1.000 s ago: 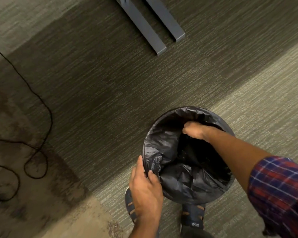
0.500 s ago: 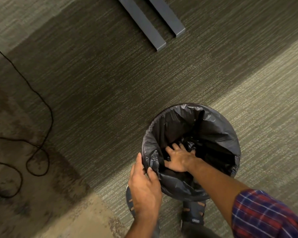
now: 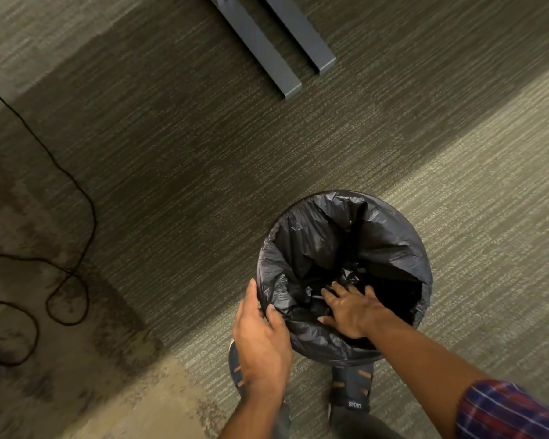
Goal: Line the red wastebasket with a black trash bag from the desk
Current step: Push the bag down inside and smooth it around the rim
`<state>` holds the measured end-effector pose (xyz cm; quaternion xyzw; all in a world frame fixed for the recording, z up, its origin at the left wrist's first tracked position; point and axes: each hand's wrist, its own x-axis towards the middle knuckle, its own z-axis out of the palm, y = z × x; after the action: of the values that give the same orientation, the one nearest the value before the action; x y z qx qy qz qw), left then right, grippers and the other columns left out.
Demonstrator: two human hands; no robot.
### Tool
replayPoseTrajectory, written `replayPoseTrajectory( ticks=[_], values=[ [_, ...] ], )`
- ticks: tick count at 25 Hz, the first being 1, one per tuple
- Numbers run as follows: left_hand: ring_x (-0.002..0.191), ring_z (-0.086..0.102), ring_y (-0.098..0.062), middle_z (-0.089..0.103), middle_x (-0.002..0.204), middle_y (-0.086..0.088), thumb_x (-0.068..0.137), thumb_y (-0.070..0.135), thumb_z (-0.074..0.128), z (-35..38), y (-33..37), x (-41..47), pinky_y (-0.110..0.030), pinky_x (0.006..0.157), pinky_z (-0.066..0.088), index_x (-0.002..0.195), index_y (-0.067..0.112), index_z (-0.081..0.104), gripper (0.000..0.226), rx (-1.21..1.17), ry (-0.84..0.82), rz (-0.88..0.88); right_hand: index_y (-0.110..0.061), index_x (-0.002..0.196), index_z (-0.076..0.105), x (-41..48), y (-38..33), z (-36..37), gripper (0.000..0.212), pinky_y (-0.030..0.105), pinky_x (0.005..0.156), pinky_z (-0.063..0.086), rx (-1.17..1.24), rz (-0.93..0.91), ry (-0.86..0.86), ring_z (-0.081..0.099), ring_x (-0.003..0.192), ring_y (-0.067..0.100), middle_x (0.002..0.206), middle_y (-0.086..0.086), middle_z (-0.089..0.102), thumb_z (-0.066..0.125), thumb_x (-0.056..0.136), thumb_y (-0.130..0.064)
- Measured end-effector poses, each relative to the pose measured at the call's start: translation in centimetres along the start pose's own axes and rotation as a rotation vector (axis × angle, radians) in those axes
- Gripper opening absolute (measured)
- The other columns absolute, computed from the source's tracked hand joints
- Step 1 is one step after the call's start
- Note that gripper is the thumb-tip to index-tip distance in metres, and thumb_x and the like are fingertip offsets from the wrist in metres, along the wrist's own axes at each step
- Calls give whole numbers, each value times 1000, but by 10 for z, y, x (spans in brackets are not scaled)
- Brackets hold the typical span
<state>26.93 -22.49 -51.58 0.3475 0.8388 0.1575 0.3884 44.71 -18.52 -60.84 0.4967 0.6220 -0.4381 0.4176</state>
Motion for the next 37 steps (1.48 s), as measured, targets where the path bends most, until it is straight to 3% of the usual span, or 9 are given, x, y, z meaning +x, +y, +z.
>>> replayPoseTrajectory(
  ticks=[6,10,13,18,23,26,29,33,37],
  values=[
    [128,68,-30,65,149,-10,102,9,57,0,-3,1,-49,111,56,163,15,42,63,-18,-32,8,-17,122,72,-2,0,-72,34,42,106,51,393,-91,317,69,124,32,127,11,76,62,94,-35],
    [132,67,-29,62,154,-10,104,10,55,0,-6,0,-48,115,54,165,15,39,64,-14,-49,20,-6,147,58,15,13,-123,55,36,116,44,645,-9,264,58,140,32,149,16,63,69,96,-23],
    [135,66,-28,62,156,-9,105,10,54,-2,-8,-1,-47,116,53,166,15,36,64,-28,-62,7,-1,148,56,12,14,-114,50,38,120,43,639,-72,314,59,139,32,147,19,65,64,100,-13],
    [131,68,-29,67,150,-11,105,10,55,-3,-3,-1,-48,114,55,166,16,37,63,-25,-57,-15,-9,119,73,-49,12,-61,23,37,93,57,582,-218,897,72,100,23,107,7,76,61,100,-15],
    [140,61,-31,60,156,-10,106,22,59,-7,6,-5,-50,119,50,165,13,38,63,41,-39,-57,-4,124,67,-100,41,-19,24,44,92,58,744,114,1329,64,104,27,115,11,64,62,102,-13],
    [110,74,-27,75,130,-8,101,22,67,-8,9,-7,-46,99,63,148,9,58,50,9,-33,-115,0,145,55,-111,56,4,44,56,103,54,1004,390,1239,64,119,38,133,20,62,56,106,-20],
    [77,75,-15,74,88,12,96,18,75,-5,9,-11,-32,71,64,131,15,68,35,-26,-48,-202,3,151,50,-113,54,25,56,56,109,51,1051,426,1052,60,130,42,141,25,62,58,106,-31],
    [75,77,-23,76,84,8,96,9,73,1,4,-9,-44,76,68,119,22,72,26,-28,-76,-295,5,119,66,-108,49,31,26,42,78,50,1034,479,926,71,98,47,106,27,75,65,102,-15],
    [76,77,-21,72,85,12,97,6,72,-2,1,2,-45,80,68,106,25,69,22,-95,-33,-320,2,109,67,-107,45,17,18,39,73,43,1019,489,923,69,87,43,94,22,74,64,103,-14]
  ],
)
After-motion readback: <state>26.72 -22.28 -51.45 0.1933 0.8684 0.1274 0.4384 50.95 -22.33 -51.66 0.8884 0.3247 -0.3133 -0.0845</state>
